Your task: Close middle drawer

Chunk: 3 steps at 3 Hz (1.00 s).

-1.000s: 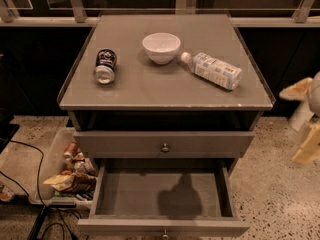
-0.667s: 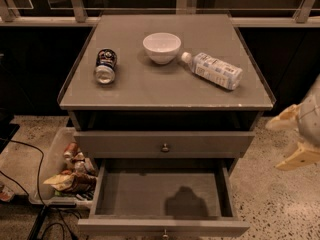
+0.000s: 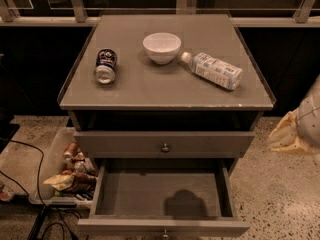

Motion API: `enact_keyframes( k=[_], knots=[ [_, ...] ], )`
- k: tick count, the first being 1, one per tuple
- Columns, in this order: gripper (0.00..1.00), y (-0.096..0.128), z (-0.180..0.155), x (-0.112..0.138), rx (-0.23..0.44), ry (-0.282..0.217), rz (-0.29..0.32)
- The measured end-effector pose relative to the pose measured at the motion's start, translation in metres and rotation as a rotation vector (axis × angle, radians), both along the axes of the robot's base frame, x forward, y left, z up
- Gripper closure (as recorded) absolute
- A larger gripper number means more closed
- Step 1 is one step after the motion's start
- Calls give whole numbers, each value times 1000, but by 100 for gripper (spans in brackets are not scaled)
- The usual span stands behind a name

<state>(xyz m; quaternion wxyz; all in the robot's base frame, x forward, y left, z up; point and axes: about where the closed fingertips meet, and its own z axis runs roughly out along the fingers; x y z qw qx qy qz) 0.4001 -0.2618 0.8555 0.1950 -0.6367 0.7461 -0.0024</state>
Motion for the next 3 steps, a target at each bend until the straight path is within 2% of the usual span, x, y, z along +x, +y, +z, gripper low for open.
enact_keyframes(
  k=[1,2,3],
  knots=[
    [100,3,-26,-3,42,7,-20],
    [100,18,-78,-16,117,0,-33],
    [100,33,-132,-20,175,-32,-49]
  ],
)
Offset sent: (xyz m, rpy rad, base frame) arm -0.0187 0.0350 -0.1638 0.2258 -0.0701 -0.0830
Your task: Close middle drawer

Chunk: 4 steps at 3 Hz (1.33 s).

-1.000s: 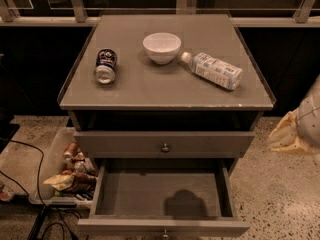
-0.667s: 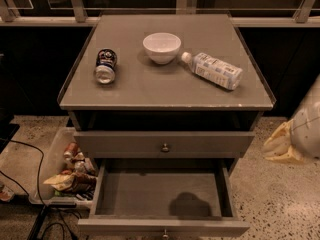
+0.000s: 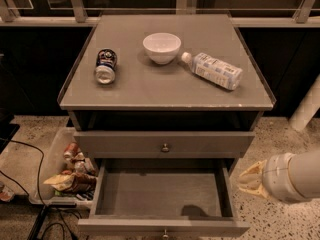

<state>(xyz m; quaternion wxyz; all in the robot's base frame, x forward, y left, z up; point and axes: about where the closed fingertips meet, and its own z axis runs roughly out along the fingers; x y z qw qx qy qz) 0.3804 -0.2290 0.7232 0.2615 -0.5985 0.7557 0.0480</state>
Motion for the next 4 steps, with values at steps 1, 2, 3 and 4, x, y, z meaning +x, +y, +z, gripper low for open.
enact_keyframes(
  k=[1,2,3,4],
  knots=[
    [100,6,-46,16,43,-26,-48],
    [100,6,-46,16,43,-26,-48],
    [100,15,-82,6,43,-4,-48],
    [100,27,-139,-8,103,20,-69]
  ],
)
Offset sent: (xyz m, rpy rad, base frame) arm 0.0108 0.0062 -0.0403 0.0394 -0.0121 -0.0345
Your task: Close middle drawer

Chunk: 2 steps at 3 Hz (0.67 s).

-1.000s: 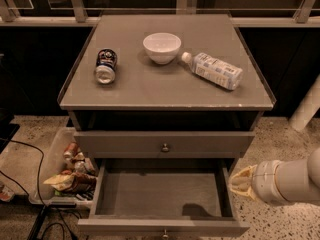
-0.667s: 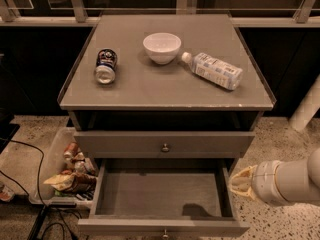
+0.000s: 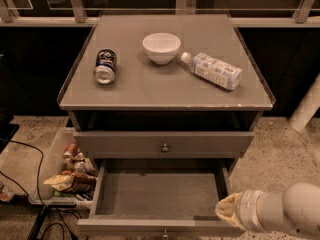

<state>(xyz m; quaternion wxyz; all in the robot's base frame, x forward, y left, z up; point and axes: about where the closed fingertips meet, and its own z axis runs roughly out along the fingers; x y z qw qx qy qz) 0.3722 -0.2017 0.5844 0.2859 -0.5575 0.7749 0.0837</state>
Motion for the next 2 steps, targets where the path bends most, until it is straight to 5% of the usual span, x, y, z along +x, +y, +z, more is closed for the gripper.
enact_keyframes(
  k=[1,2],
  knots=[
    [100,16,-69,-9,52,47,-9],
    [100,18,-75,-11,51,56,-13]
  ],
)
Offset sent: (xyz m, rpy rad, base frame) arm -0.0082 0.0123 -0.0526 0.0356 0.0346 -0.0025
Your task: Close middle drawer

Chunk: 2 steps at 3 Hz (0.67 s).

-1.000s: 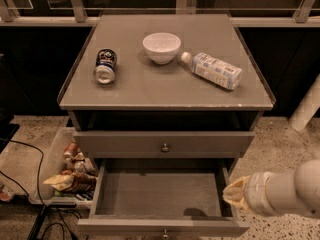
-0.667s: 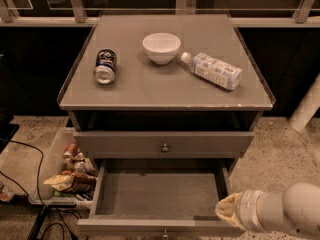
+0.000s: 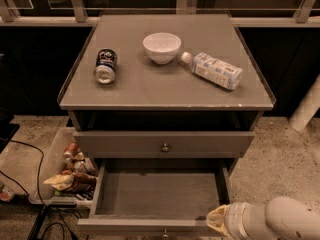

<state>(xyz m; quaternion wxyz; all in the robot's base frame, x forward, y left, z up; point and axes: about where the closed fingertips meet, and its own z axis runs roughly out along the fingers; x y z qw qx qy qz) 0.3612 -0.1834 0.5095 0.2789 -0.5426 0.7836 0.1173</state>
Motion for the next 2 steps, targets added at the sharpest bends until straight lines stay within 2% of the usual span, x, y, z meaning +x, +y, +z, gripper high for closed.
enact_keyframes(
  k=[1,2],
  knots=[
    [100,3,-30,-11,-4,40,-9],
    [100,2,-61,-16,10,57,-13]
  ],
)
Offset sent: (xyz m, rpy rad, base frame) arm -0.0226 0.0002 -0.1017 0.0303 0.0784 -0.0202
